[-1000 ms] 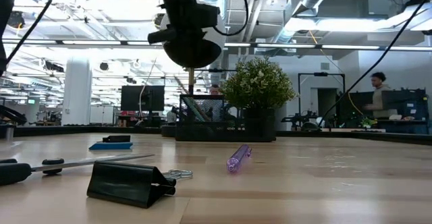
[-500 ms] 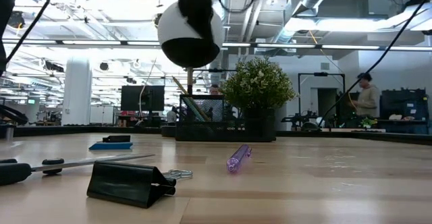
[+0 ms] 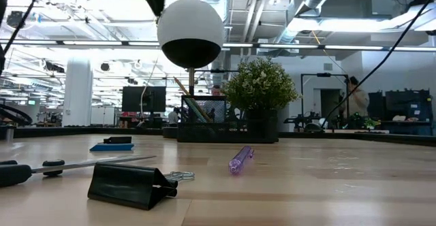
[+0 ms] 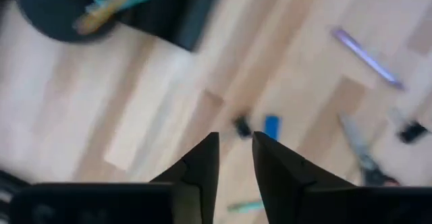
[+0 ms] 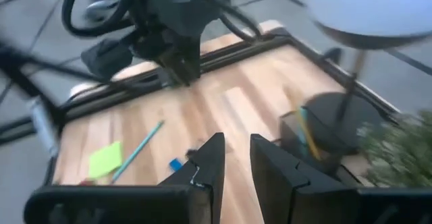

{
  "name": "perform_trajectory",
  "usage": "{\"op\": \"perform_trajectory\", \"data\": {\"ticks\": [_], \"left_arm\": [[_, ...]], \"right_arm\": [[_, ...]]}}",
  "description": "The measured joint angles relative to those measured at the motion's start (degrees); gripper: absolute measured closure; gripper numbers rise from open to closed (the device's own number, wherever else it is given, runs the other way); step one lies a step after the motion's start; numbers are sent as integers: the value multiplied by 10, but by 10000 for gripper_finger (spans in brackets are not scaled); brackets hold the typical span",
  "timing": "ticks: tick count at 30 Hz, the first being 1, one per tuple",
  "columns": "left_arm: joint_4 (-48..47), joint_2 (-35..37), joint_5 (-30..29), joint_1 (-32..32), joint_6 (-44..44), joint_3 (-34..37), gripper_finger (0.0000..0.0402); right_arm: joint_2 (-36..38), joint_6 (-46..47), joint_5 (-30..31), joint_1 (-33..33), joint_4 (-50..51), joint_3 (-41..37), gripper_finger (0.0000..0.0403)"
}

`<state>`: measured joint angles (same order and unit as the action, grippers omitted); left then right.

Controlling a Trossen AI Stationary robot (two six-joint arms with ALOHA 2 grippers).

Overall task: Pick and place office supplies into organizer
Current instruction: Put the purple pen into the black desk organizer

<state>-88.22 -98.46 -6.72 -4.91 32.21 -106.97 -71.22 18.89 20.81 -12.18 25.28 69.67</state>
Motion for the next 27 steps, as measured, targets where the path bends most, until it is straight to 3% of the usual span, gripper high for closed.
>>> {"op": "perform_trajectory", "data": {"ticks": [5,12,16,21,24,27], "left_arm": [[-2,16,-21,-107,65,30,331],[-12,14,32,-228,264,123,333],[-3,18,43,-259,362,177,333],[-8,40,43,-267,373,176,333],[-9,90,-6,-266,375,166,333],[-19,151,-103,-267,404,165,333]], "right_arm": [[0,-39,-94,-6,-10,0,339],[0,-45,-136,1,-11,0,339],[0,-98,-248,8,-11,0,339],[0,-138,-369,39,-29,0,339],[0,-138,-429,61,-73,0,339],[-1,-156,-488,76,-95,0,339]]}}
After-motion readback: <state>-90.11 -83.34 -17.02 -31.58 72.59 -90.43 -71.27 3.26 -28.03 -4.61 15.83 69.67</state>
